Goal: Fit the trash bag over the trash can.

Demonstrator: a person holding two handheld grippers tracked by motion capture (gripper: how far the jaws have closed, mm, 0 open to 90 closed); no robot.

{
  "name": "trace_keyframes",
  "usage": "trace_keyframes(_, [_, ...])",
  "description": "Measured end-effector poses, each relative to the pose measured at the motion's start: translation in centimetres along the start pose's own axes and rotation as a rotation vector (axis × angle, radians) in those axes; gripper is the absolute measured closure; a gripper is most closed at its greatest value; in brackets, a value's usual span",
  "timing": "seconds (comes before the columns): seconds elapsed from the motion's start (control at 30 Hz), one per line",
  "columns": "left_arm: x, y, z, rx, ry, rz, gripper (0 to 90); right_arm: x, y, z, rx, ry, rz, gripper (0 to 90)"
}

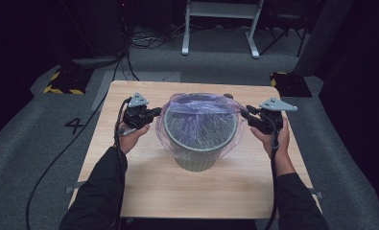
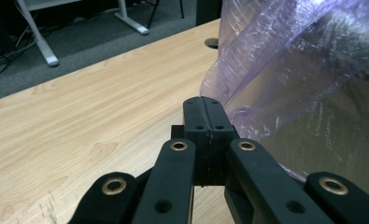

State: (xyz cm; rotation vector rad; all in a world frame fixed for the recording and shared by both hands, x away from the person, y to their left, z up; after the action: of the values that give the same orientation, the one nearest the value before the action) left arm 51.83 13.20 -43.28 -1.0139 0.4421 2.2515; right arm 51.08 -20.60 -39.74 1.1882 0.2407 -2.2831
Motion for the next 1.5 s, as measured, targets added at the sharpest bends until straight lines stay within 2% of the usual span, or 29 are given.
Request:
trace_keyframes(0.03, [0.0,0.1,-0.1,0.007,0.0,0.004,89.9,0.0,0.2,0.0,0.009,0.007,-0.005,56.0])
trace_keyframes(0.07, [0.0,0.2,-0.1,0.006,0.002,0.003,89.9,-0.1,0.1,0.1,-0.004,0.022,-0.004,53.4])
trace_keyframes(0.1, [0.0,0.3,-0.1,0.003,0.004,-0.008,89.9,-0.2,0.0,0.4,-0.027,0.038,0.002,52.4])
trace_keyframes(0.27, [-0.1,0.1,0.7,-0.002,0.022,-0.005,89.9,-0.7,0.1,2.2,-0.049,0.101,0.03,43.8])
trace_keyframes(0.37, [-0.1,-0.2,1.1,-0.015,0.022,-0.003,89.9,-1.2,-0.1,3.3,-0.094,0.149,0.046,41.6])
trace_keyframes(0.4, [-0.1,-0.2,1.2,-0.017,0.03,-0.004,89.9,-1.5,-0.4,4.0,-0.136,0.189,0.054,41.5])
trace_keyframes(0.43, [-0.1,-0.2,1.3,-0.016,0.029,-0.006,89.9,-1.6,-0.7,4.4,-0.158,0.217,0.061,41.6])
trace_keyframes(0.5, [0.1,-0.1,1.7,-0.023,0.028,-0.019,89.7,-1.8,-1.0,4.7,-0.139,0.222,0.083,41.2])
trace_keyframes(0.53, [0.1,-0.1,2.0,-0.028,0.033,-0.021,86.2,-1.8,-1.2,4.7,-0.129,0.211,0.101,41.1])
trace_keyframes(0.6, [0.1,-0.3,2.8,-0.032,0.05,-0.008,69.1,-1.7,-1.5,4.6,-0.116,0.193,0.121,41.3])
trace_keyframes(0.63, [0.1,-0.4,3.2,-0.03,0.059,-0.012,63.3,-1.7,-1.5,4.5,-0.111,0.189,0.128,40.7])
trace_keyframes(0.67, [0.2,-0.5,3.7,-0.034,0.068,-0.015,62.1,-1.7,-1.6,4.5,-0.107,0.186,0.134,40.2])
trace_keyframes(0.73, [0.4,-0.7,4.4,-0.051,0.057,-0.026,52.1,-1.7,-1.9,4.5,-0.131,0.189,0.145,39.4])
trace_keyframes(0.83, [0.9,-0.9,5.6,-0.034,0.05,-0.031,36.8,-1.8,-2.3,4.6,-0.153,0.196,0.165,38.3])
trace_keyframes(0.9, [1.1,-0.9,6.6,-0.015,0.072,-0.032,28.8,-1.9,-2.5,4.6,-0.153,0.194,0.19,39.0])
trace_keyframes(1.0, [0.8,-0.6,7.9,0.016,0.119,-0.049,27.2,-2.1,-2.8,4.5,-0.161,0.191,0.212,44.6])
trace_keyframes(1.13, [-0.4,0.5,8.5,0.038,0.143,-0.094,27.5,-2.5,-3.4,4.3,-0.166,0.186,0.259,57.6])
trace_keyframes(1.2, [-1.1,1.0,8.2,0.044,0.139,-0.115,30.3,-2.6,-3.7,4.1,-0.172,0.171,0.279,65.5])
trace_keyframes(1.27, [-1.6,1.4,7.7,0.045,0.128,-0.137,38.2,-2.7,-3.8,3.7,-0.16,0.152,0.303,71.9])
trace_keyframes(1.33, [-1.8,1.5,6.9,0.048,0.096,-0.161,39.7,-2.8,-3.9,3.3,-0.159,0.127,0.313,75.8])
trace_keyframes(1.4, [-2.0,1.6,6.0,0.073,0.082,-0.156,42.6,-2.8,-3.9,2.9,-0.158,0.106,0.317,80.2])
trace_keyframes(1.5, [-2.3,1.8,5.3,0.123,0.083,-0.15,52.8,-3.0,-3.8,2.7,-0.157,0.093,0.318,87.2])
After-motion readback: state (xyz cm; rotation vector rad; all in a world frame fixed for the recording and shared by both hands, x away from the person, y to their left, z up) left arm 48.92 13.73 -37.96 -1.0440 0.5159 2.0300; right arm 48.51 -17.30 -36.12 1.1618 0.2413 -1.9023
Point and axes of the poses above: each handheld gripper's, and its own axes: z roughly backward along the jaws, x roughly out of its underside, y roughly to its right, the point moved 8 cm from there along -z, roughly forward along the jaws, and after that the axes turned 12 degrees about -y, right-handed, at the moved point
